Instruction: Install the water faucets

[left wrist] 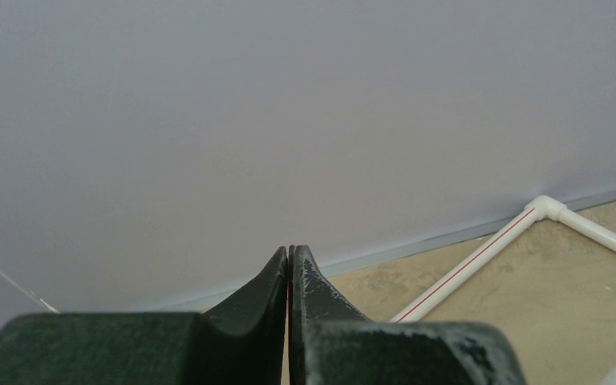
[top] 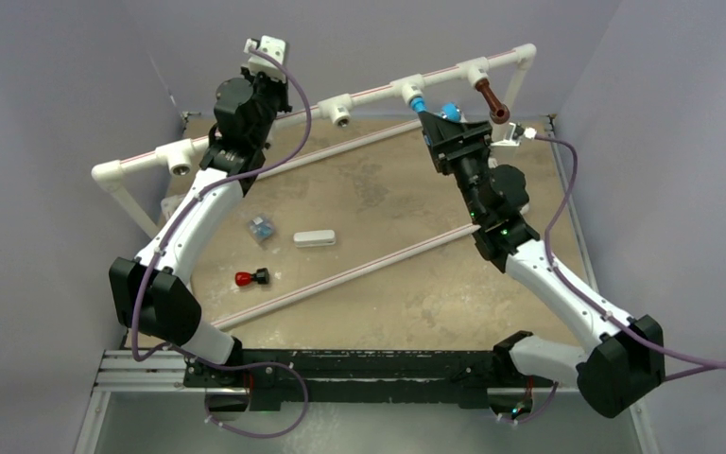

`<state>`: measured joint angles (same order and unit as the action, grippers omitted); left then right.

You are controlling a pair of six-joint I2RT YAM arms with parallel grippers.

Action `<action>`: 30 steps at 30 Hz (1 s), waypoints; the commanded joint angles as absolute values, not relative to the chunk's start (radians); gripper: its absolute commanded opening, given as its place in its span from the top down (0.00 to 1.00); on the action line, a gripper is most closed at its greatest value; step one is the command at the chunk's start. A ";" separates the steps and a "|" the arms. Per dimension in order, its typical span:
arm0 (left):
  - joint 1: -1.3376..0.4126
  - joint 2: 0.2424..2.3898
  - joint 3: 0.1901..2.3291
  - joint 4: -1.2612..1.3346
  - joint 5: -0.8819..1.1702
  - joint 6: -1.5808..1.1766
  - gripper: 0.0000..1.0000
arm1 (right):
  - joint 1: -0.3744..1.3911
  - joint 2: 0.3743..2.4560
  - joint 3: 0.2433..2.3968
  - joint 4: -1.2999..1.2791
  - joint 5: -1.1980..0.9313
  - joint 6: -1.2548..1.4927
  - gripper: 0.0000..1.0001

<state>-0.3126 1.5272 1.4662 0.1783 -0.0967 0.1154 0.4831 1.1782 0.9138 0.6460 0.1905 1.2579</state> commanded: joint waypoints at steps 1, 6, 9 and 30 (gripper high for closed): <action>-0.333 1.552 1.430 0.048 -0.040 0.123 1.00 | 0.473 1.092 0.877 0.606 0.198 1.184 0.26; -0.333 1.555 1.431 0.046 -0.041 0.121 1.00 | 0.456 1.008 0.849 0.491 0.234 1.082 0.21; -0.333 1.554 1.431 0.045 -0.041 0.120 1.00 | 0.450 0.955 0.848 0.430 0.275 0.995 0.20; -0.333 1.559 1.434 0.041 -0.038 0.117 1.00 | 0.490 0.903 1.099 0.162 0.157 -0.484 0.17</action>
